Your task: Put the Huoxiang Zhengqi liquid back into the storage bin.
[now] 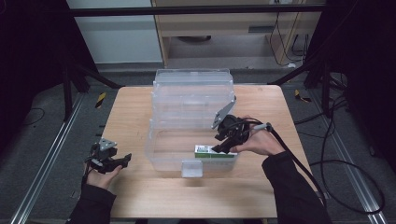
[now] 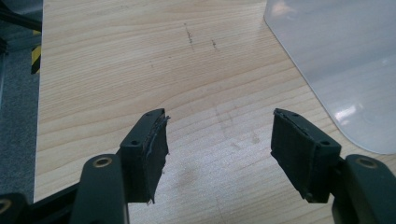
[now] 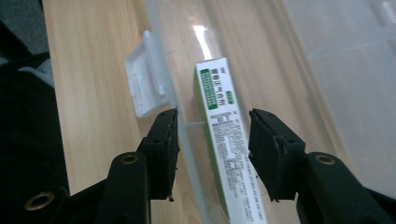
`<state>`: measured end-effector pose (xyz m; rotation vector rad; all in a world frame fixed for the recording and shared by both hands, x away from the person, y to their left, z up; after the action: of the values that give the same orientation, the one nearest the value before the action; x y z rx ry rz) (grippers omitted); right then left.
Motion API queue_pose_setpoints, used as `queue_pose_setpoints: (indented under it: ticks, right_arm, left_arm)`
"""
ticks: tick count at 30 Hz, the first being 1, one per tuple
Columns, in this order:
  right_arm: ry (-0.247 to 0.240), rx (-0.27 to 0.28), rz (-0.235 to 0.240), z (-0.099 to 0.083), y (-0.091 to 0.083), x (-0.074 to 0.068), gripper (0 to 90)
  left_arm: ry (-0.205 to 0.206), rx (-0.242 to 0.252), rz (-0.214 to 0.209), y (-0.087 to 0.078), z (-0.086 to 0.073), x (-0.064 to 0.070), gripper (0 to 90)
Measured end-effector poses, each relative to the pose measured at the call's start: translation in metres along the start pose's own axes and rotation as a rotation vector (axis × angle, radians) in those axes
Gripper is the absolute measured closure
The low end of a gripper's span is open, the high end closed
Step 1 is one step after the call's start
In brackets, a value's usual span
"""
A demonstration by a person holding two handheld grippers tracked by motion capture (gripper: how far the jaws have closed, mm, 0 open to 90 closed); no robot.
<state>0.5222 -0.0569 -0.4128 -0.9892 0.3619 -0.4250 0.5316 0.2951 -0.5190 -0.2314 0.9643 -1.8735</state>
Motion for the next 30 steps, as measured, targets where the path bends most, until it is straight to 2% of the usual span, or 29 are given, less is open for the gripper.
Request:
queue_pose_setpoints:
  ticks: [11,20,30]
  right_arm:
    - [-0.025,-0.043,0.046,-0.003,0.032,-0.015,54.6]
    - [-0.021,-0.074,0.074,-0.01,0.049,-0.017,54.2]
    - [-0.037,-0.073,0.092,-0.012,0.064,-0.021,54.4]
  left_arm:
    - [-0.001,-0.002,-0.002,0.0,0.0,0.0,35.4]
    - [-0.001,0.002,-0.009,0.0,0.001,0.0,35.8]
    - [-0.002,0.017,-0.008,-0.004,0.004,0.0,35.8]
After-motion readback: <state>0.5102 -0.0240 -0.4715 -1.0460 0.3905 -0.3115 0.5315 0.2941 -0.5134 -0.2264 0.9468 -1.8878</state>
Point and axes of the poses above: each handheld gripper's, and its own axes: y roughly forward along the jaws, z roughly out of its top, x roughly to its right, the point moved 9 cm from there along y, roughly forward along the jaws, and after that the axes turned 15 degrees about y, right-handed, at the moved point
